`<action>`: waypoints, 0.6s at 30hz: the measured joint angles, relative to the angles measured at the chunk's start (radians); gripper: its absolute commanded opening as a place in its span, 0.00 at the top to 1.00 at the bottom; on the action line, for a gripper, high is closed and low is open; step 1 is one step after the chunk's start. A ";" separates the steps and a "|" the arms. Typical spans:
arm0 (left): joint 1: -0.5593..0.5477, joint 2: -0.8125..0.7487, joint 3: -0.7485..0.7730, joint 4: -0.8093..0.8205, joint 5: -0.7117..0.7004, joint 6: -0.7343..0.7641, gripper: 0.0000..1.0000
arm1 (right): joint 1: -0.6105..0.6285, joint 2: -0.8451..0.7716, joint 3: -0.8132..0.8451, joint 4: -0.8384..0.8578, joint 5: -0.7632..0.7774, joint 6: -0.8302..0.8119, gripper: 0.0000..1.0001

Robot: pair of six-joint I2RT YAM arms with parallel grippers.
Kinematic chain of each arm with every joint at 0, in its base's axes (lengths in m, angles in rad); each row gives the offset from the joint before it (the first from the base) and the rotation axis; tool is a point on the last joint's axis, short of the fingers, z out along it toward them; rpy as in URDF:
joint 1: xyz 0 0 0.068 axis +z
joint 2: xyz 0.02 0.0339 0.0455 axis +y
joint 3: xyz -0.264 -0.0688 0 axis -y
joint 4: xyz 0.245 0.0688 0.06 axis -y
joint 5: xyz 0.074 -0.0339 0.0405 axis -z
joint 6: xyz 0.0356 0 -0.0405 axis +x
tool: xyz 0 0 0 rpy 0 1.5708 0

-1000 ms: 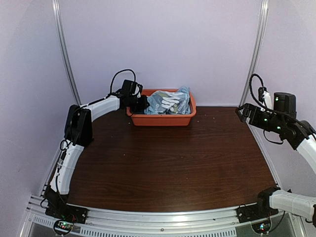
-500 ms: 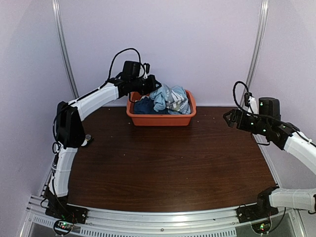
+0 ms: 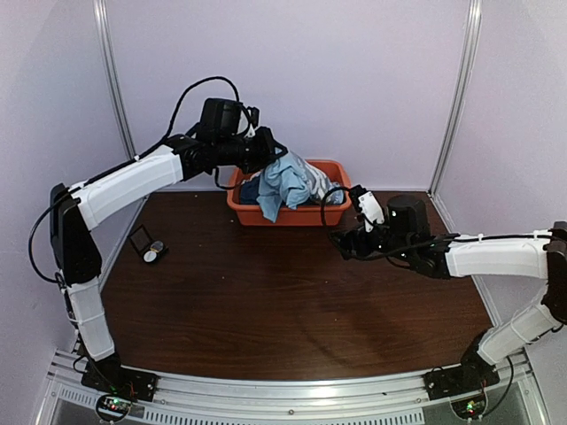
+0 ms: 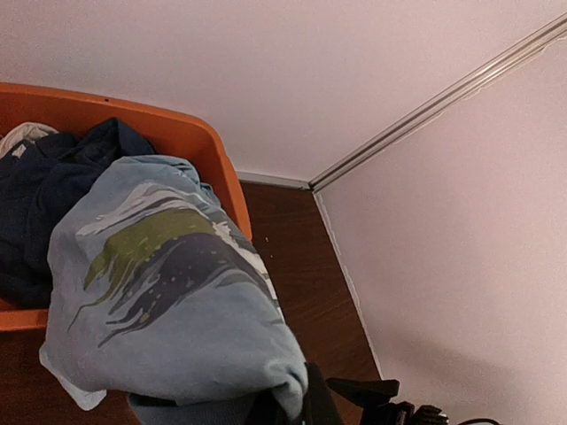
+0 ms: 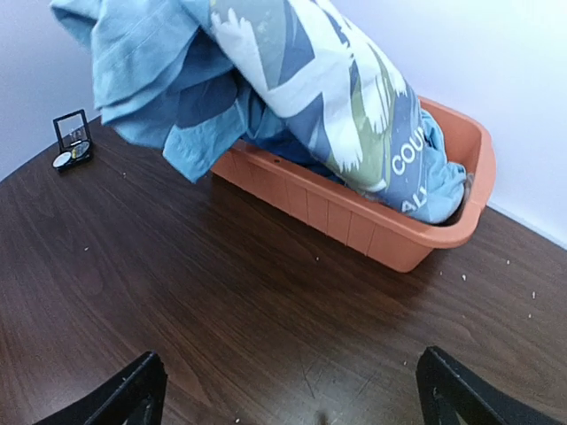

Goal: Pin the brooch onto the clothing
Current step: Place the crumpled clothing at the center of the board.

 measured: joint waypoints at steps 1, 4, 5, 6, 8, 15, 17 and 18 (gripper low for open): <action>-0.005 -0.030 -0.041 0.002 -0.007 -0.009 1.00 | 0.010 0.024 -0.002 0.050 0.007 -0.037 0.00; -0.018 -0.132 -0.166 -0.005 -0.025 -0.031 1.00 | 0.018 0.093 -0.002 0.190 0.025 -0.130 0.00; -0.021 -0.169 -0.209 -0.002 -0.029 -0.037 1.00 | 0.019 0.121 0.002 0.227 0.031 -0.158 0.00; -0.024 -0.205 -0.249 0.001 -0.034 -0.043 1.00 | 0.019 0.153 0.011 0.255 0.039 -0.183 0.00; -0.027 -0.273 -0.323 0.012 -0.041 -0.055 1.00 | 0.022 0.223 0.044 0.293 0.053 -0.229 0.00; -0.029 -0.422 -0.500 0.055 -0.053 -0.075 1.00 | 0.024 0.379 0.127 0.417 0.070 -0.321 0.11; -0.029 -0.435 -0.523 0.058 -0.056 -0.077 1.00 | 0.024 0.422 0.171 0.439 0.065 -0.331 0.17; -0.029 -0.439 -0.532 0.061 -0.056 -0.077 1.00 | 0.024 0.444 0.199 0.449 0.061 -0.335 0.23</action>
